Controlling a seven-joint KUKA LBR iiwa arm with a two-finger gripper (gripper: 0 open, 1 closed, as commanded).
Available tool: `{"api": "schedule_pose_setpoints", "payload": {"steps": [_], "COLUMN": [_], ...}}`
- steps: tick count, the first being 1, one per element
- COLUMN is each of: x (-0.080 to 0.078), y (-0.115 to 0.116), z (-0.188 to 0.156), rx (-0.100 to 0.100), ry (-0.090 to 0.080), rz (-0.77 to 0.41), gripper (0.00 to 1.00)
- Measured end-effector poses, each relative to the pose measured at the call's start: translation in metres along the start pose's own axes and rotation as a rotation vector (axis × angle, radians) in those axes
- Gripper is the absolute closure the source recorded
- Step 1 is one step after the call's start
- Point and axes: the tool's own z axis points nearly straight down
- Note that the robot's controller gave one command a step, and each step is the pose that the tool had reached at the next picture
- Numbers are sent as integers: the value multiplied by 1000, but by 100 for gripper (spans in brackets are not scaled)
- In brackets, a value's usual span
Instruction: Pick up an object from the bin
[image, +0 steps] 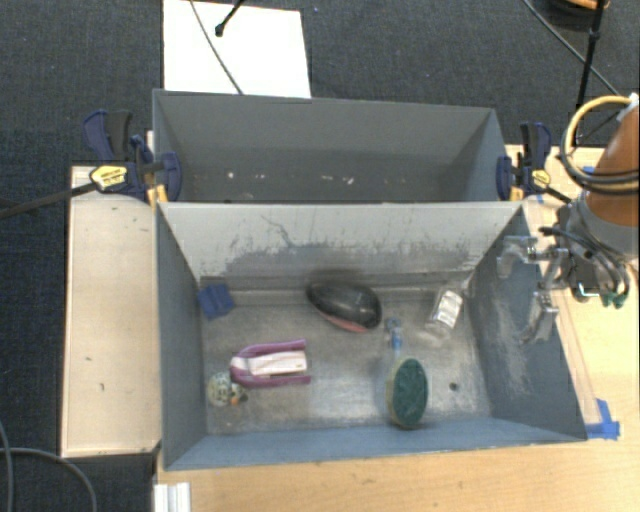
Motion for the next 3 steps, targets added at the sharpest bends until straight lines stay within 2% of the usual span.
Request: {"api": "schedule_pose_setpoints", "payload": {"steps": [1,2,3], "x": [50,21,49], "y": [46,77,140], "z": [123,112,168], "rx": [-1,0,0], "ry": [2,-10,-6], "rz": [255,136,-151], "gripper": [0,0,0]}}
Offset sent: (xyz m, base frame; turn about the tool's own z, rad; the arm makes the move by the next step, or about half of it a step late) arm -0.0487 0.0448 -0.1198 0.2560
